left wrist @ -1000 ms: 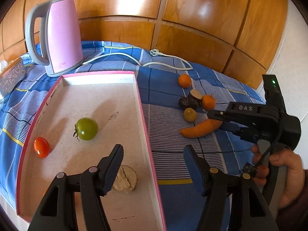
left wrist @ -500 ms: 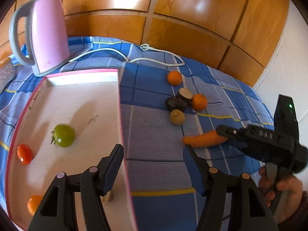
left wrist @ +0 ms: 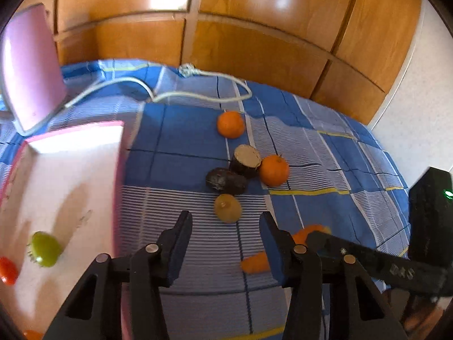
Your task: Organize fruits
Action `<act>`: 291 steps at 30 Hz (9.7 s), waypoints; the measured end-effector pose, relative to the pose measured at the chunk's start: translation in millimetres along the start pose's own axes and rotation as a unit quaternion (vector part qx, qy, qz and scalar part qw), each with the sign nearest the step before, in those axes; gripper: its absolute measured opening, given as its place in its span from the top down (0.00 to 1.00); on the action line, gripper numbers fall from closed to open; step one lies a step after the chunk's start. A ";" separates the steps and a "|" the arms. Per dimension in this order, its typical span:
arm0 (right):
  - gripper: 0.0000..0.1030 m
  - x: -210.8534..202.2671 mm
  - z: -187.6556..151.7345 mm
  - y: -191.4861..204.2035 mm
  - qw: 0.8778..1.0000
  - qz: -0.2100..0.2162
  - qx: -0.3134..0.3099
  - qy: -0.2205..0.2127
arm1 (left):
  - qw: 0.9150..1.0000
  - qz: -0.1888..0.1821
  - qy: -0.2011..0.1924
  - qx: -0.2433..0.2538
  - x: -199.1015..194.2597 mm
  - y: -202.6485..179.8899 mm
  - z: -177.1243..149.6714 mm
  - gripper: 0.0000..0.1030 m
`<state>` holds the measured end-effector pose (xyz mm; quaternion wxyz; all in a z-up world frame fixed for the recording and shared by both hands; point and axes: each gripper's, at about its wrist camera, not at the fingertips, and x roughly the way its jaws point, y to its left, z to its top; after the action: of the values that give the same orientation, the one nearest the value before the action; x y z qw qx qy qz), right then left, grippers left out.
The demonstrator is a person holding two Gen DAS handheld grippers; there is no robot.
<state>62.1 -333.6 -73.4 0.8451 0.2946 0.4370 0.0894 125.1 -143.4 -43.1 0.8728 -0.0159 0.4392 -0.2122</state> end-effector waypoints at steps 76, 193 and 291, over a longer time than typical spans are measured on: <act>0.37 56.4 60.1 70.5 0.894 -0.201 -0.387 0.105 | 0.998 -0.027 0.039 0.028 -26.4 -4.1 -76.3 0.74; 0.71 46.3 -17.9 186.9 0.984 0.053 -0.145 0.084 | 0.990 0.069 -0.078 -0.094 -132.7 128.6 -67.8 0.74; 0.06 10.2 -73.2 57.7 0.952 -0.221 -0.202 -0.063 | 0.998 0.042 -0.027 0.041 -80.9 22.1 -64.2 0.52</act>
<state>16.5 -251.9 -79.7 0.9116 0.0185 0.4095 -0.0317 40.9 -82.0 -25.8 0.8924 0.0326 0.4067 -0.1926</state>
